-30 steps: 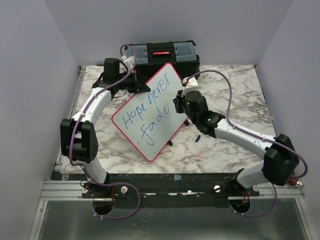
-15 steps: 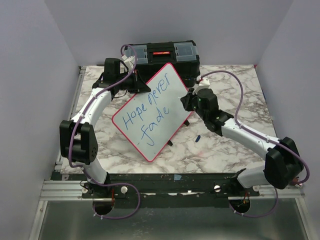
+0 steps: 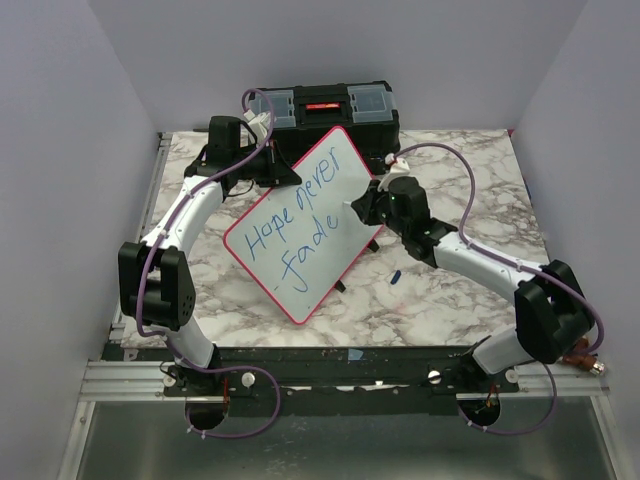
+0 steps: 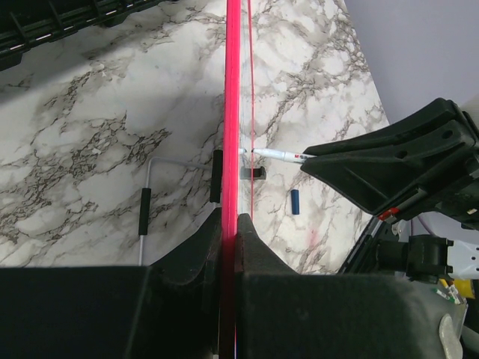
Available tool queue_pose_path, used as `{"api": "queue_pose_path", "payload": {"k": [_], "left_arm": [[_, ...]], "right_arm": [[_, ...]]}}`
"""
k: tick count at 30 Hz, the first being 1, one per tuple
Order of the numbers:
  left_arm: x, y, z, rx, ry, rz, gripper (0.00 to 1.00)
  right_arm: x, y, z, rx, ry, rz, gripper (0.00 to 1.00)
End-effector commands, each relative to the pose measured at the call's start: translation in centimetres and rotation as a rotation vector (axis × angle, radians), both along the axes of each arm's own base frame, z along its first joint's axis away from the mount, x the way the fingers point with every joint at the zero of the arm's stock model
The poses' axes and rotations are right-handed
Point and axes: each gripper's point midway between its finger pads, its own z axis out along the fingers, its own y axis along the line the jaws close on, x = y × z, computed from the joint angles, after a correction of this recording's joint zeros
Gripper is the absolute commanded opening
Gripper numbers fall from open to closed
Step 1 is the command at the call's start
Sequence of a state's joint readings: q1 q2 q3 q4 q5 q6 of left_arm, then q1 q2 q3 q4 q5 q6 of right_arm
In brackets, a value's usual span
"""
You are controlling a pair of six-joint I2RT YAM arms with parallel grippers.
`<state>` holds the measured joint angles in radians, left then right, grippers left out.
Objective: Write a sentence on the whiteboard
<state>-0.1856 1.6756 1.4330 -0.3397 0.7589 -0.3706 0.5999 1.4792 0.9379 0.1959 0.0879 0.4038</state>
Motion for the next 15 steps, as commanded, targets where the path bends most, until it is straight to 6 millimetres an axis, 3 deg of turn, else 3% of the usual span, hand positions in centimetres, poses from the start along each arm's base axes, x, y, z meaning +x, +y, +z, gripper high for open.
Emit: {"api": "queue_pose_path", "payload": {"k": [1,15], "left_arm": [[0.2,0.1,1.3,0.057,-0.097,-0.002,0.00],[0.2,0.0,1.3,0.061,-0.097,-0.003,0.00]], "right_arm": [[1.0,0.9,1.5,0.052,-0.031,0.016,0.01],[0.0,2.5,0.7,0.063,-0.004,0.127,0.01]]}}
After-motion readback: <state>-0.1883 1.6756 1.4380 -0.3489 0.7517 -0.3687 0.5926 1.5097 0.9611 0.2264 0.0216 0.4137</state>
